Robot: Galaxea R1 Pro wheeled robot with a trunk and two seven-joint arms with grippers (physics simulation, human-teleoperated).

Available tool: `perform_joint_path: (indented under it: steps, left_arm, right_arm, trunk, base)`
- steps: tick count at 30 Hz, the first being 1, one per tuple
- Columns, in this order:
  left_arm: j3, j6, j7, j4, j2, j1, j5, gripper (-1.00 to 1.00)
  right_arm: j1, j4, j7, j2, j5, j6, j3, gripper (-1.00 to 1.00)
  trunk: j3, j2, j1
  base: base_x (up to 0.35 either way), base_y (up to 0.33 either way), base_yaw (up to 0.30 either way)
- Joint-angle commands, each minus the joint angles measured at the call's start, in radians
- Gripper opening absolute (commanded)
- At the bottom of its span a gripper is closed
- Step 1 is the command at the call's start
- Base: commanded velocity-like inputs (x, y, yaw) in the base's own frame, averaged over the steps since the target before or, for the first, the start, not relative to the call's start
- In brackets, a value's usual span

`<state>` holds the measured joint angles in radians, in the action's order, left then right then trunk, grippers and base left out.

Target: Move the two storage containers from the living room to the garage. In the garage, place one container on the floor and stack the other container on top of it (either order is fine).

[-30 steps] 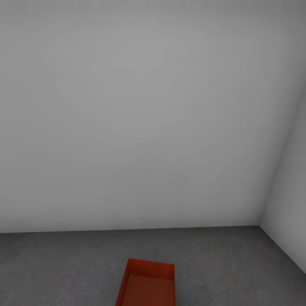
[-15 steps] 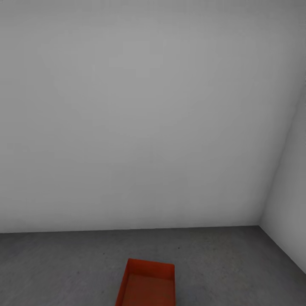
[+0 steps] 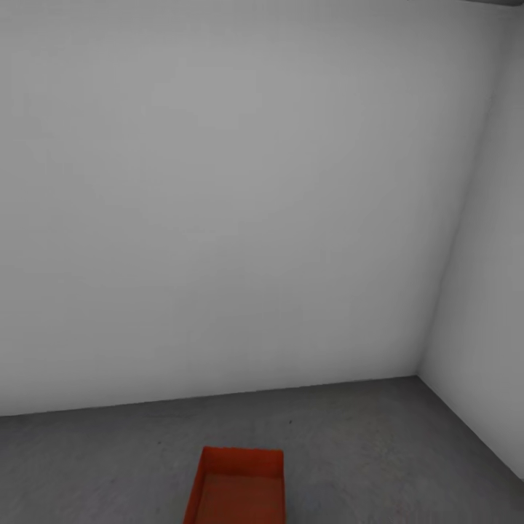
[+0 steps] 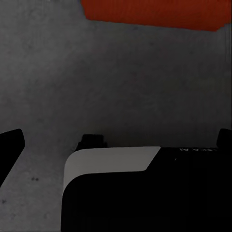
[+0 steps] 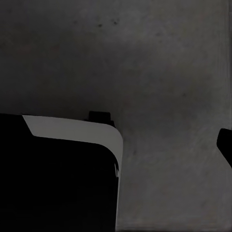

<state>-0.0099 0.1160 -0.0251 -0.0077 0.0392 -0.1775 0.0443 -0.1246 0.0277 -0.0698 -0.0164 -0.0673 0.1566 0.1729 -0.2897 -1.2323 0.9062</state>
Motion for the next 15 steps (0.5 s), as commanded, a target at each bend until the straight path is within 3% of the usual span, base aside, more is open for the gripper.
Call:
perform_joint_path:
  steps: [1, 5, 7, 10, 15]
  left_arm:
    - [-0.002, 0.004, -0.002, 0.001, 0.003, -0.001, 0.013, 1.0]
    - [-0.003, 0.004, -0.002, 0.001, 0.003, 0.0, 0.071, 1.0]
    - [-0.004, 0.004, -0.002, 0.002, 0.002, 0.0, 0.116, 1.0]
    - [-0.006, 0.004, -0.004, 0.001, 0.001, 0.0, 0.21, 1.0]
    - [-0.01, 0.005, -0.004, 0.001, 0.001, -0.001, 0.263, 1.0]
  right_arm:
    - [-0.001, 0.003, -0.001, 0.0, -0.007, 0.005, 0.008, 1.0]
    - [-0.001, 0.003, -0.001, 0.001, -0.008, 0.006, 0.008, 1.0]
    - [-0.001, 0.003, -0.001, 0.002, -0.008, 0.007, 0.008, 1.0]
    - [-0.001, 0.004, -0.001, 0.003, -0.009, 0.007, 0.007, 1.0]
    - [-0.001, 0.004, -0.001, 0.0, -0.019, 0.007, 0.007, 1.0]
  trunk:
    - [-0.001, -0.001, 0.0]
    - [-0.001, -0.001, 0.0]
    - [-0.001, -0.001, 0.0]
    - [-0.001, -0.001, 0.0]
    - [-0.001, -0.001, 0.0]
  base:
    - [0.0, 0.0, -0.284]
    - [0.0, 0.0, -0.286]
    - [0.0, 0.0, -0.287]
    - [0.0, 0.0, -0.287]
    - [0.0, 0.0, -0.286]
